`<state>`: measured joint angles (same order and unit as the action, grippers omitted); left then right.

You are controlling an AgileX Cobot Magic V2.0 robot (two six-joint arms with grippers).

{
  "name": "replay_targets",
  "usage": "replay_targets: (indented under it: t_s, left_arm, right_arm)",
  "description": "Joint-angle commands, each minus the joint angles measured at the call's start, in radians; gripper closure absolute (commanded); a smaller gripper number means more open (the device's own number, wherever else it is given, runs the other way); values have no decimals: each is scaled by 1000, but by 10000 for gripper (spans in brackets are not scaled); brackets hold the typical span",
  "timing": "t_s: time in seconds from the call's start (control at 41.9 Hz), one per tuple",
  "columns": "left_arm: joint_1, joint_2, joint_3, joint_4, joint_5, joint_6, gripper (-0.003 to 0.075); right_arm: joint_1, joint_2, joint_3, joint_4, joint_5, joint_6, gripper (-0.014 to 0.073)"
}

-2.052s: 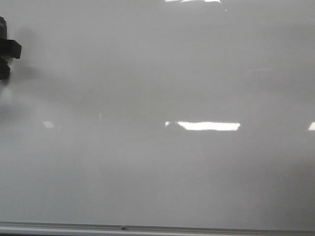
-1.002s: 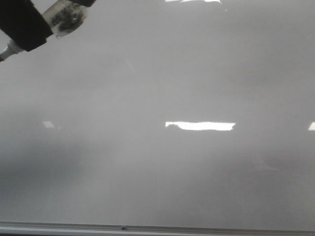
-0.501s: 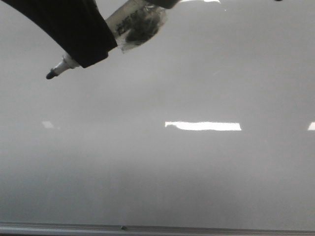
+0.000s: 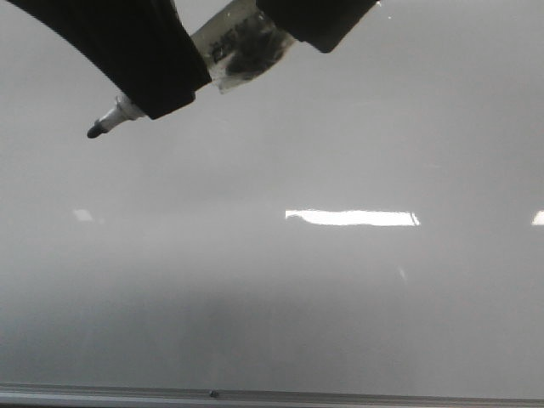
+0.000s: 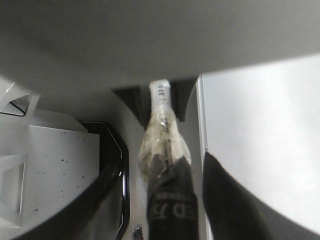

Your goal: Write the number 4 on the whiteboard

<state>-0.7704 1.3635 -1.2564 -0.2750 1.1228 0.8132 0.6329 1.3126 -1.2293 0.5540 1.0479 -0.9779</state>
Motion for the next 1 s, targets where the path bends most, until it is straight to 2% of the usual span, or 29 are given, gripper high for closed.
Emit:
replay_targets:
  t_s: [0.0, 0.286, 0.358, 0.477, 0.549, 0.763, 0.835, 0.978]
  left_arm:
    - [-10, -26, -31, -24, -40, -4, 731]
    - [-10, -26, -31, -24, -54, -4, 713]
    - [-10, -26, -31, -24, -54, -4, 615]
    - [-10, -26, -31, -21, -56, -15, 320]
    - [-4, -35, -31, -12, -54, -17, 244]
    - [91, -119, -28, -8, -56, -115, 241]
    - [176, -175, -9, -5, -53, -178, 241]
    - [345, -292, 72, -5, -109, -268, 241]
  right_arm:
    - [3, -21, -35, 31, -36, -12, 293]
    - [3, -21, -35, 31, -36, -3, 480]
    - [3, -21, -35, 31, -36, -1, 542]
    - [3, -21, -35, 23, -35, 29, 625]
    - [3, -21, -35, -30, -35, 73, 639]
    - [-30, -57, -35, -253, -26, 314, 643]
    - [-88, -91, -35, -315, -6, 450, 643]
    - [-271, -173, -13, -309, 5, 626, 643]
